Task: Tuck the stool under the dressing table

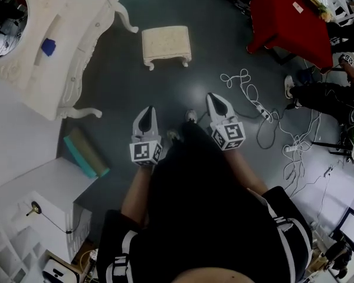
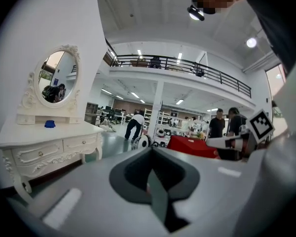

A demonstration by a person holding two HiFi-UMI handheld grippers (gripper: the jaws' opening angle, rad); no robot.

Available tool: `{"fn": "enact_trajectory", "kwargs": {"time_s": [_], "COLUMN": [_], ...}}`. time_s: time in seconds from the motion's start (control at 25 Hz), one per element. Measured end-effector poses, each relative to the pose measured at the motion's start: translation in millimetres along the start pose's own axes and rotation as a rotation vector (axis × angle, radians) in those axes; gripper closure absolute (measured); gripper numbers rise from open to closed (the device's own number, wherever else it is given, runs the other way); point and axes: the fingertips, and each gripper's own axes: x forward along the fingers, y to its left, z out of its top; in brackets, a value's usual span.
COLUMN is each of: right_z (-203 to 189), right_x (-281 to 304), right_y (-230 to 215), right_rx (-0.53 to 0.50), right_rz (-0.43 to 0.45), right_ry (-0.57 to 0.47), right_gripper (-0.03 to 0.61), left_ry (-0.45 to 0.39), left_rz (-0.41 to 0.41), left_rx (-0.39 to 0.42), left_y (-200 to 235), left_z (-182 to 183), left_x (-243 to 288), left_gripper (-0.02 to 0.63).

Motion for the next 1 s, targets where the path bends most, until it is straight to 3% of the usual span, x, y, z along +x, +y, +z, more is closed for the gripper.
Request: {"fn": "enact_trajectory", "kwargs": {"time_s": [0.08,0.24,0.4,0.6,1.0], "right_z": [0.4,-0.1,4.2,4.0,-31.2], "right_x": [11.1,34.2,56.0,88.1,150.8], "right_y": [-12.9,-36.8,-53.7,-77.2,-97.5], "right_rx": [0.01,0.021,0.013,0.025,0.031], "right_rz": [0.001,0.003,0.028,0.068,0.061], "right_ry": [-0.001,0.009,0.017,0.03,0.094], "right_gripper": [0.58,0.58,0.58,0.58,0.58], "left_ry": [0.006,0.004,0.023,0.032,0.056], "left_rz": [0.008,0.063,0.087,0.12,0.158], "left_rx": [0.014,-0.032,0.035,0.029,0.036], "left_y": [-2.2,2.3,4.5,17.4,51.7], "left_z": [0.8,2.5,-5.5,-11.3,-40.9], "left_x": [12.3,40.0,74.1,111.0,160.9], "left_gripper": [0.604,0.604,0.606,0.606,0.604]}}
